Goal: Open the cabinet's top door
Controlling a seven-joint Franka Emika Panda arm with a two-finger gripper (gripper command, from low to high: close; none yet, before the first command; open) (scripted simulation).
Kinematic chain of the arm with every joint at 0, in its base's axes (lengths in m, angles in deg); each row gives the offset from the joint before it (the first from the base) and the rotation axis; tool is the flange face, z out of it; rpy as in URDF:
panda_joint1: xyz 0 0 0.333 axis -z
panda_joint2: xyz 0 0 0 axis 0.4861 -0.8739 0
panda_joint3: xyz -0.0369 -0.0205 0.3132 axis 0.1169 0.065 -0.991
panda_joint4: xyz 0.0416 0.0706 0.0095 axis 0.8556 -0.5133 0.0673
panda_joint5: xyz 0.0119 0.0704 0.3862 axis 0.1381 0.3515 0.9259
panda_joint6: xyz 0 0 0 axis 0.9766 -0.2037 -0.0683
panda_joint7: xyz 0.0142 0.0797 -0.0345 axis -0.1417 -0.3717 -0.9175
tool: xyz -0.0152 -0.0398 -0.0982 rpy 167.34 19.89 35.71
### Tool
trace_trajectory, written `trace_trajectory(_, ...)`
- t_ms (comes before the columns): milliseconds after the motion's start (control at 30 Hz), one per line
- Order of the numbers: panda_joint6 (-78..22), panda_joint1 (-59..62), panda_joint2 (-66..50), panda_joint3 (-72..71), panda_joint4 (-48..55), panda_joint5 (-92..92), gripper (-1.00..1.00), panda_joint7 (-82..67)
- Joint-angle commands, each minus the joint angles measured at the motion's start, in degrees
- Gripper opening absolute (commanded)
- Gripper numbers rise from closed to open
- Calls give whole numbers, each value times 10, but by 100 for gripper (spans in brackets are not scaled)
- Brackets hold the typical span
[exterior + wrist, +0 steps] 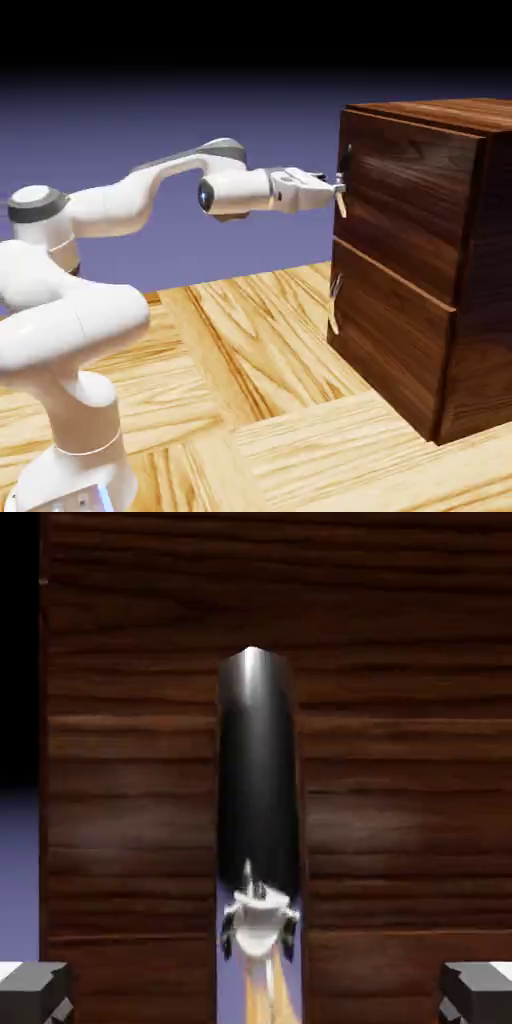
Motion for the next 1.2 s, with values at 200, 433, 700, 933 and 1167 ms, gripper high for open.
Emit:
trace_trajectory(200, -98, -69, 25, 31, -104, 40, -100, -39)
trace_trajectory(433, -72, -89, -67, 28, -97, 130, -100, -211)
trace_trajectory(700, -83, -170, -195, 67, -142, 180, -100, -392)
trace_trajectory(933, -152, -303, -279, 164, -241, 166, -100, -502)
trace_trajectory(1167, -158, -429, -372, 278, -278, 171, -100, -639)
